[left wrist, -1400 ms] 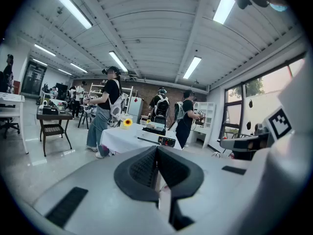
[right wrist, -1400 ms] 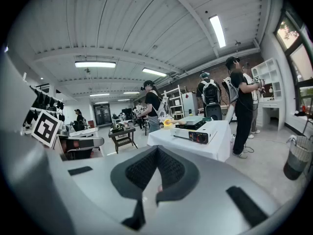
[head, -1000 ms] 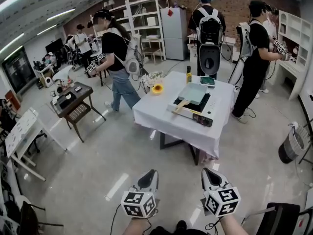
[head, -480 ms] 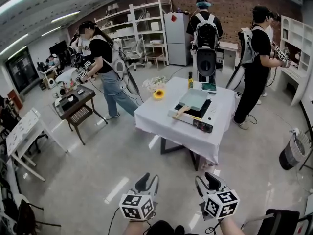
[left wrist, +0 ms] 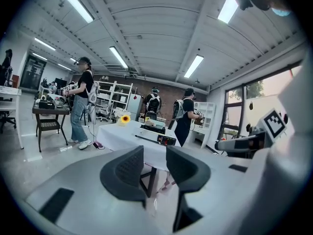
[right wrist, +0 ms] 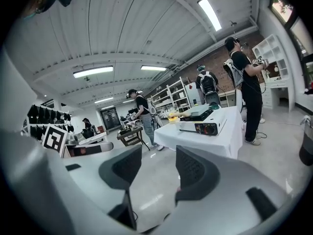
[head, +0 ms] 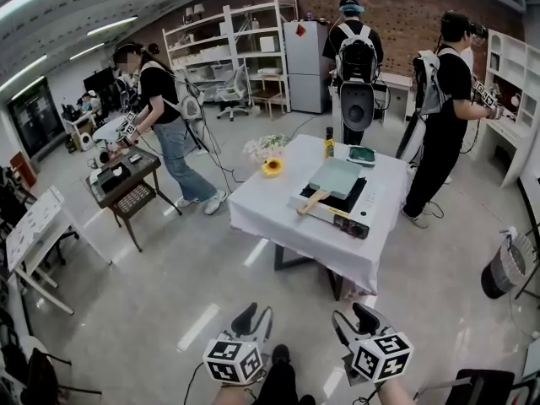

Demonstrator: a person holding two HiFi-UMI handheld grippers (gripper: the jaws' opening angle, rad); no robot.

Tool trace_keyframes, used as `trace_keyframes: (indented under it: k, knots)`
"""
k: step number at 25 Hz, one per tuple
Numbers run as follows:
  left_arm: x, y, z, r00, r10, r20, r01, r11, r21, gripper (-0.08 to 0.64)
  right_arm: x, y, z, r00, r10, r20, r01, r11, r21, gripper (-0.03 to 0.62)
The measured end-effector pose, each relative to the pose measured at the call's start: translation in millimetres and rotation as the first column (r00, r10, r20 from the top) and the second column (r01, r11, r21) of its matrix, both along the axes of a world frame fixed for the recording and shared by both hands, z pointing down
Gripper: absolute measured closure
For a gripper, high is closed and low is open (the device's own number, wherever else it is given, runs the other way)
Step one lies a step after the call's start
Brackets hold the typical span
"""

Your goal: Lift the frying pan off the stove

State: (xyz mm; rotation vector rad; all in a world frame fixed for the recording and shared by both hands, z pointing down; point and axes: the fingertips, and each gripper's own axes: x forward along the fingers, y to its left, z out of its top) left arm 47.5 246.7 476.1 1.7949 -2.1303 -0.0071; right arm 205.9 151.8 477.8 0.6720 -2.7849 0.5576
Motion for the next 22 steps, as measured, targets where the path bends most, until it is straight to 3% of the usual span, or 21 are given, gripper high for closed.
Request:
trace_keyframes:
  k: [14, 22]
  knots:
    - [-98, -98, 18, 0.998, 0.053, -0.016, -0.053, 0.998, -0.04, 0.439, -87, -92, 10, 0.998, 0.067, -0.002, -0.067, 0.996, -0.056, 0.365]
    - [-165, -155, 12, 0.995, 0.1, 0.004, -0.1, 0.994, -0.046, 0.439, -145, -149, 0, 0.992, 0.125, 0.004, -0.125, 0.992, -0.03, 0.367]
